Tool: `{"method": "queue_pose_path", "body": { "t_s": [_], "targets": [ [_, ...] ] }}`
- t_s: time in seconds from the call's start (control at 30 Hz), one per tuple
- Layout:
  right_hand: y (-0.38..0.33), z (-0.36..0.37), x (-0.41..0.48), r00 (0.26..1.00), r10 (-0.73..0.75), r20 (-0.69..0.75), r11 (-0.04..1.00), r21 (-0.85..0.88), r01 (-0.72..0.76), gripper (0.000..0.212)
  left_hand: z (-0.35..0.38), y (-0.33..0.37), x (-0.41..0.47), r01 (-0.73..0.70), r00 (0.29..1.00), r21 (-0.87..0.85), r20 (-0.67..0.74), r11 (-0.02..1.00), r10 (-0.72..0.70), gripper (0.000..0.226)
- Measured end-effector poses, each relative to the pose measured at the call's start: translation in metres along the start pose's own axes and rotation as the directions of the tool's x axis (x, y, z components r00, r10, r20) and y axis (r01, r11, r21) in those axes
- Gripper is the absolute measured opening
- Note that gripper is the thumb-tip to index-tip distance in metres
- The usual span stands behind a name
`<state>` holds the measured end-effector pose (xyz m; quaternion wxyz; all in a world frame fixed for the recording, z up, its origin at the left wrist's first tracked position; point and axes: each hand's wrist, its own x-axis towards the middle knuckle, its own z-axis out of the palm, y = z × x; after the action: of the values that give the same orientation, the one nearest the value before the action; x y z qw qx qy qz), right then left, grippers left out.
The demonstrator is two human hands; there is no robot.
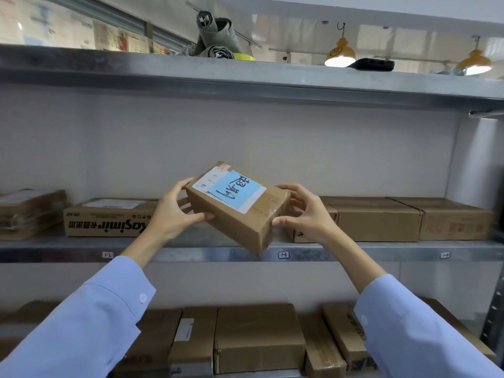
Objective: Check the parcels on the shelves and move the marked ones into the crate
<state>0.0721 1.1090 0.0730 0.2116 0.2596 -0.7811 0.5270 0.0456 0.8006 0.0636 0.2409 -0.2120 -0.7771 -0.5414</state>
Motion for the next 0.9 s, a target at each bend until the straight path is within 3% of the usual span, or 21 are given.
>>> {"method": "queue_pose_path", "body": {
  "t_s": [0.2, 0.33, 0.47, 0.6, 0.73, 0.9],
  "targets": [
    [-0.009, 0.007, 0.002, 0.978, -0.042, -0.206, 0.999, -0.034, 0.035, 0.066, -0.003, 0.0, -0.004, -0.063, 0.987, 0.087, -0.144, 0.994, 0.075, 0.077],
    [-0.012, 0.011, 0.002, 0.988, -0.021, -0.152, 1.0, -0.025, 0.017, 0.05, 0.0, -0.001, -0.009, -0.07, 0.976, 0.068, -0.2, 0.995, 0.082, 0.071],
    [-0.014, 0.014, 0.003, 0.997, -0.036, -0.068, 0.999, -0.012, 0.035, 0.05, -0.001, -0.004, -0.011, -0.071, 0.97, 0.067, -0.229, 0.995, 0.085, 0.066],
    [-0.014, 0.017, 0.003, 1.0, -0.013, -0.004, 1.0, -0.007, 0.013, 0.07, 0.0, -0.004, -0.012, -0.055, 0.971, 0.055, -0.23, 0.997, 0.066, 0.065],
    [-0.012, 0.022, 0.003, 1.0, -0.005, -0.011, 0.992, -0.122, 0.004, 0.1, -0.004, -0.003, -0.012, -0.068, 0.975, 0.021, -0.211, 0.997, 0.071, 0.076],
    [-0.003, 0.028, 0.009, 0.997, -0.011, -0.073, 0.99, -0.139, 0.0, 0.105, -0.006, 0.008, -0.018, -0.084, 0.99, -0.036, -0.113, 0.996, 0.079, 0.062]
  ]
}}
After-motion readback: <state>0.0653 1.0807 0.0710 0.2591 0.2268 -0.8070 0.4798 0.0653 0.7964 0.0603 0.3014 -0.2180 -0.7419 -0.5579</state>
